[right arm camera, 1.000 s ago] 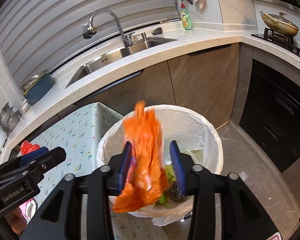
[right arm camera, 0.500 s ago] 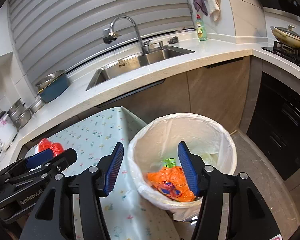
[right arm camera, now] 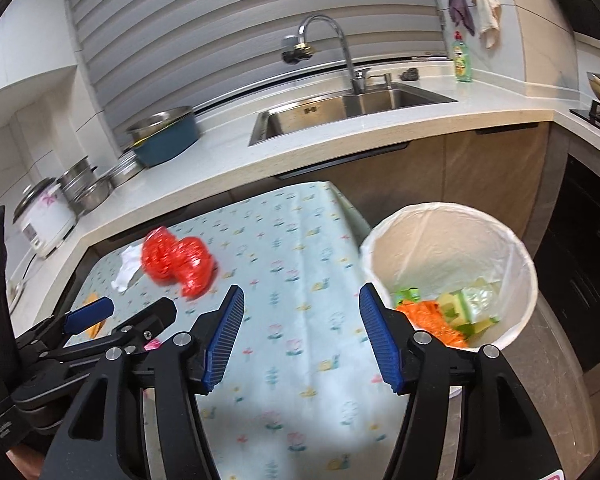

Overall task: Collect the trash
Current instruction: 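Move both tools back over the pink paper cup and red bag, then grasp the pink paper cup with the left gripper while the right gripper grasps the red bag, then carry the cup and red bag to the wastebasket and open both grippers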

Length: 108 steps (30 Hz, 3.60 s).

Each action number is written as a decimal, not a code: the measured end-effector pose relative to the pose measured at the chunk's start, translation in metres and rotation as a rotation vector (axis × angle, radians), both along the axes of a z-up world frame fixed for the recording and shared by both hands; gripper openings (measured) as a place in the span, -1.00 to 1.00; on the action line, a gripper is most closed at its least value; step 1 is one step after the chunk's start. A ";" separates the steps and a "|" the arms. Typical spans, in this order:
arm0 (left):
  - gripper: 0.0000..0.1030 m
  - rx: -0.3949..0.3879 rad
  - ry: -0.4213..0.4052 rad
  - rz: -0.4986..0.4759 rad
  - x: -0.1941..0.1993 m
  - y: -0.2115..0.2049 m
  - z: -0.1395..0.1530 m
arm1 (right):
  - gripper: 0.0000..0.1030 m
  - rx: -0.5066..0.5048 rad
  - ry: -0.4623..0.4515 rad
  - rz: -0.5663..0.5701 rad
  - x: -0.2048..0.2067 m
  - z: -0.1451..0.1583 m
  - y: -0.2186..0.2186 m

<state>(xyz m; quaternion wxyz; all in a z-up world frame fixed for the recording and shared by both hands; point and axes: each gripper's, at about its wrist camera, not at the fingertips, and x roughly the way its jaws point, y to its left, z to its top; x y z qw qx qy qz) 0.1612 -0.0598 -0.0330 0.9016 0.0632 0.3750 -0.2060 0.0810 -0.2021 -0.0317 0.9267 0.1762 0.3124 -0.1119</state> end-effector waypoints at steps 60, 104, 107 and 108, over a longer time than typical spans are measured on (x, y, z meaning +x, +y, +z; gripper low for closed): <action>0.57 -0.039 0.063 0.250 0.099 0.186 -0.025 | 0.13 -0.001 0.105 0.220 0.156 -0.043 0.133; 0.57 -0.060 0.016 0.044 0.081 0.036 0.007 | -0.53 0.081 0.039 0.123 0.120 -0.032 0.025; 0.57 -0.062 0.017 0.001 0.067 0.012 0.013 | -0.53 0.089 0.022 0.075 0.099 -0.024 0.002; 0.57 -0.061 0.015 -0.012 0.063 0.005 0.014 | -0.53 0.092 0.018 0.058 0.092 -0.023 -0.005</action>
